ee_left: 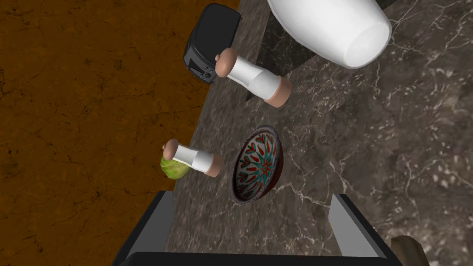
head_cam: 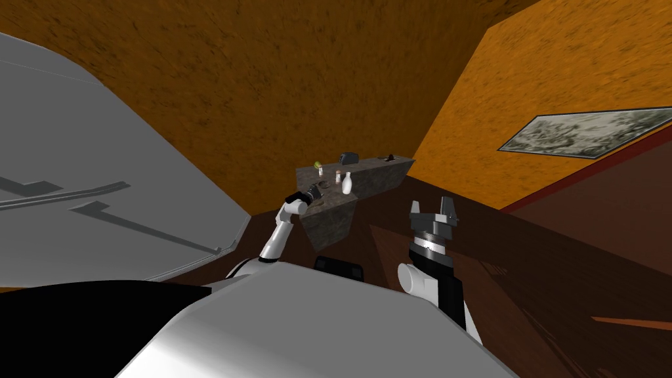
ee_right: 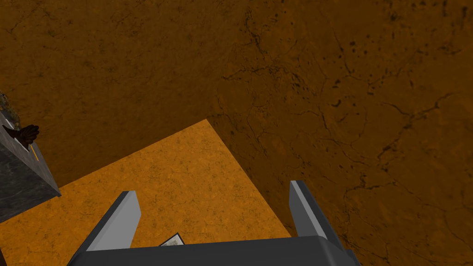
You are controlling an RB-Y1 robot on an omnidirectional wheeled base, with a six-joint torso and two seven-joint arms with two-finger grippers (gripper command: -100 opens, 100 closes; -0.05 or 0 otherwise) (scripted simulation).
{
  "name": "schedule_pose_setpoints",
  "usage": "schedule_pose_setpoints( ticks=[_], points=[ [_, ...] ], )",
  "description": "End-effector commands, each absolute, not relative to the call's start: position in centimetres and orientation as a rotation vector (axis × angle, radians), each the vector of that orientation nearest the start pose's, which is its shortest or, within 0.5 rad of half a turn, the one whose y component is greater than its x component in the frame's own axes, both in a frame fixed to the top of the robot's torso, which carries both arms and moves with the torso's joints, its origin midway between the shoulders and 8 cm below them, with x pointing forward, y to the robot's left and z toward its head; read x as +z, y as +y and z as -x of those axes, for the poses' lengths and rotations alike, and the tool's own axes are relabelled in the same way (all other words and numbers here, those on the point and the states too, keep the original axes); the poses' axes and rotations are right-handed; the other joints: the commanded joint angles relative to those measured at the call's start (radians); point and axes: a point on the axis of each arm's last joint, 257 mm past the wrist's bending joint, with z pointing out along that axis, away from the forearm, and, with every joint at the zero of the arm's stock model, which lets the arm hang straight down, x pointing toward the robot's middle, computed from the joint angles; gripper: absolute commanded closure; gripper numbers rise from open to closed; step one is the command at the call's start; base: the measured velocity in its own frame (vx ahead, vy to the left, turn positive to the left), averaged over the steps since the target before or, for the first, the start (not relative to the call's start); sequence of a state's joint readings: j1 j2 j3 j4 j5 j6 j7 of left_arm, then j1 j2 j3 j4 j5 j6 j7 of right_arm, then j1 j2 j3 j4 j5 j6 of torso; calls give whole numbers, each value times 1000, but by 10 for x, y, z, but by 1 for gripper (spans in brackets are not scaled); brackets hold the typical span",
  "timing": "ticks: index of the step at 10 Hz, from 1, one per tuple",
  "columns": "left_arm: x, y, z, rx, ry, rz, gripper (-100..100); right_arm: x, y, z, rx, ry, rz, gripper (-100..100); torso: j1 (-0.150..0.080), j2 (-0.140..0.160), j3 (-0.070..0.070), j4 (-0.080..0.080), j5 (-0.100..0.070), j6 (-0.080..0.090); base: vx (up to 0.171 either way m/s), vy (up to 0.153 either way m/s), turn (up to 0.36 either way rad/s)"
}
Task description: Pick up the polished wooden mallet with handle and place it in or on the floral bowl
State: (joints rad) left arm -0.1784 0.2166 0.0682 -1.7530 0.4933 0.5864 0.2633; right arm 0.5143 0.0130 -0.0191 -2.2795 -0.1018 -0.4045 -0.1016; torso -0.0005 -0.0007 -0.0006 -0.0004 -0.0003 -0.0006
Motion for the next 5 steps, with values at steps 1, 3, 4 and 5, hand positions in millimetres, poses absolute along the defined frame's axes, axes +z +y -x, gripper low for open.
schedule_pose_setpoints(
  ticks=[1,3,4,5],
  points=[
    [-179,220,-586,-1552,1245,1781,-100,1,-303,-355,1410,574,-856,0,0,0,0,0,0,0,18,-7,0],
    [-188,218,-583,-1526,1277,1811,-100,1,-303,-355,1410,574,-856,0,0,0,0,0,0,0,13,-6,-2],
    [-193,208,-590,-1528,1302,1867,-100,1,-303,-355,1410,574,-856,0,0,0,0,0,0,0,15,-4,7],
    [-202,208,-587,-1506,1323,1892,-100,1,-303,-355,1410,574,-856,0,0,0,0,0,0,0,17,-5,-2]
  ],
)
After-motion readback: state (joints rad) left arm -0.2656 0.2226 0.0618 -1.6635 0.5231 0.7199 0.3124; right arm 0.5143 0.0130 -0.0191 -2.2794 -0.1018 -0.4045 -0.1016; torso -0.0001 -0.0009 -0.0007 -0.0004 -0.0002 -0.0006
